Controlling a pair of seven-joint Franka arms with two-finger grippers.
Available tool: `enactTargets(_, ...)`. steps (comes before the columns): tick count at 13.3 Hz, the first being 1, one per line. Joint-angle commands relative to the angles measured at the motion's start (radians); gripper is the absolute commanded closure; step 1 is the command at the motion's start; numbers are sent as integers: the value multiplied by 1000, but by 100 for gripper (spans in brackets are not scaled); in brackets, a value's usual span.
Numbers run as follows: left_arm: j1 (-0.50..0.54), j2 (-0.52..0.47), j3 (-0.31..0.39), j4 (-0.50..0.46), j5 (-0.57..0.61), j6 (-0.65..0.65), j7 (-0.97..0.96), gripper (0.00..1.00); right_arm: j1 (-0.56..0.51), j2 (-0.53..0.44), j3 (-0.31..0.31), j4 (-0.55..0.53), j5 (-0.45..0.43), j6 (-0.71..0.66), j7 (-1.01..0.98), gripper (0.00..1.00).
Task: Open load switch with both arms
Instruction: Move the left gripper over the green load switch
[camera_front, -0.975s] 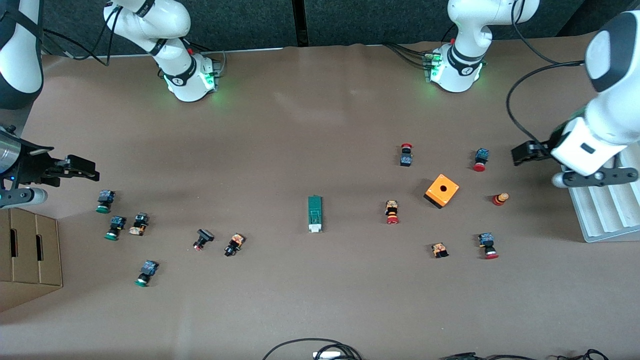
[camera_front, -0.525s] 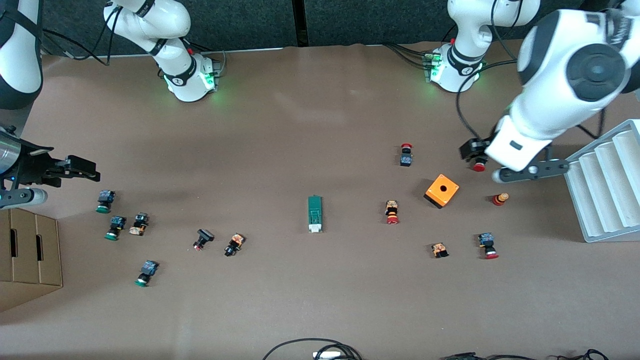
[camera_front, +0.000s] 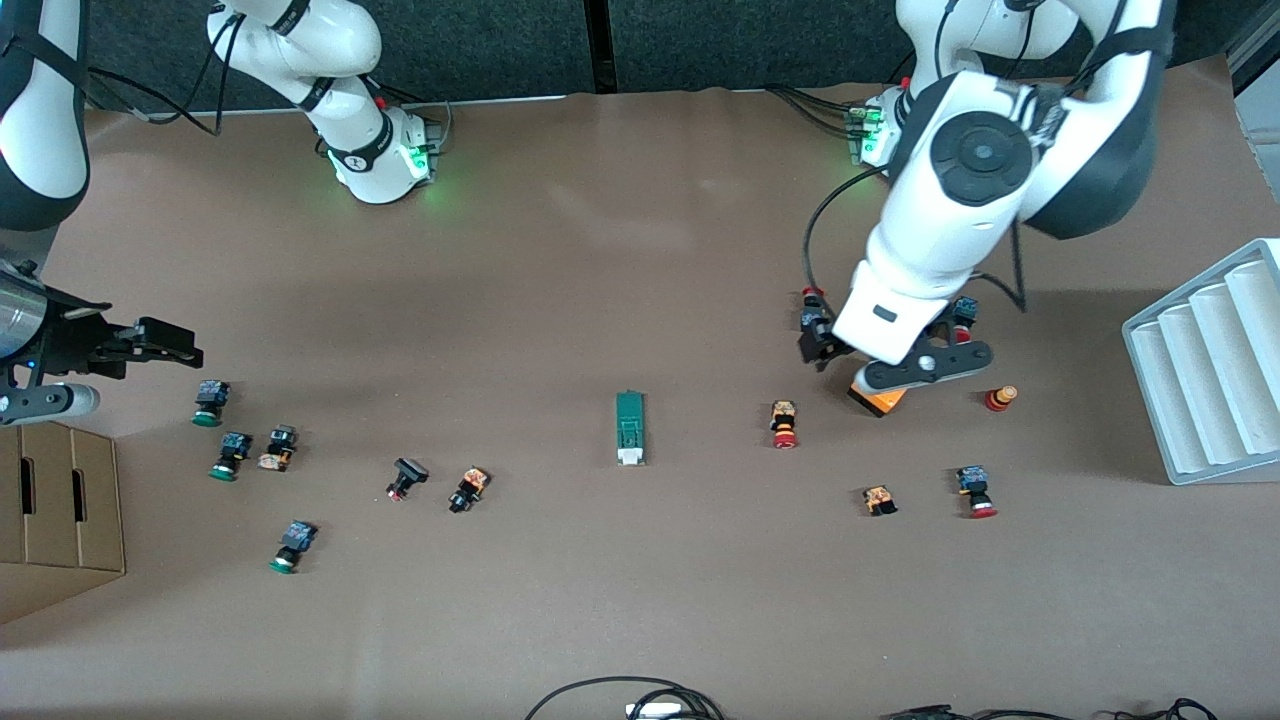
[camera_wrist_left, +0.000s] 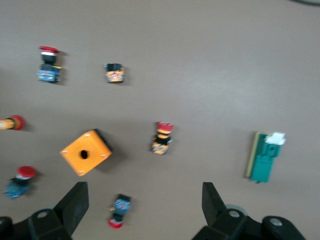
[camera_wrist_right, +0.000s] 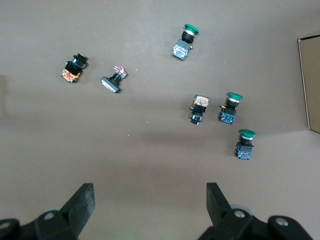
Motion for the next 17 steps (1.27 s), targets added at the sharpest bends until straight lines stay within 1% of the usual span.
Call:
enactTargets(1,-40,46,-19,27,11,69,-98,0,-8,13,0,0,17,16,-12,0)
enactTargets(2,-77,63,-19,27,34,94,-151,0,-8,13,0,0,14,17,-10,0)
enactTargets(4,-129,101,-21,27,128,157,-280,0,-8,13,0,-1,11,17,-13,0)
enactTargets(5,-158,118,-19,23,152,184,-334,0,-6,16,0,-1,11,16,-13,0)
enactTargets(7,-204,157,-19,21,214,252,-400,0,-8,21,1,0,14,17,-15,0)
enactTargets(9,-236,198,-19,21,319,308,-487,0,-8,38,1,0,23,16,-30,0)
enactTargets(10,-270,223,-19,21,384,327,-507,0,-8,45,3,0,30,16,-36,0)
enactTargets(11,-308,250,-19,29,443,327,-529,0,-6,50,3,0,36,16,-36,0)
enactTargets(12,-321,276,-19,29,480,330,-566,0,-2,53,4,0,37,17,-36,0)
enactTargets(15,-402,368,-19,85,601,330,-784,0,3,93,7,0,54,48,-36,0)
enactTargets(17,-436,420,-19,92,737,332,-911,0,6,102,9,0,57,59,-35,0)
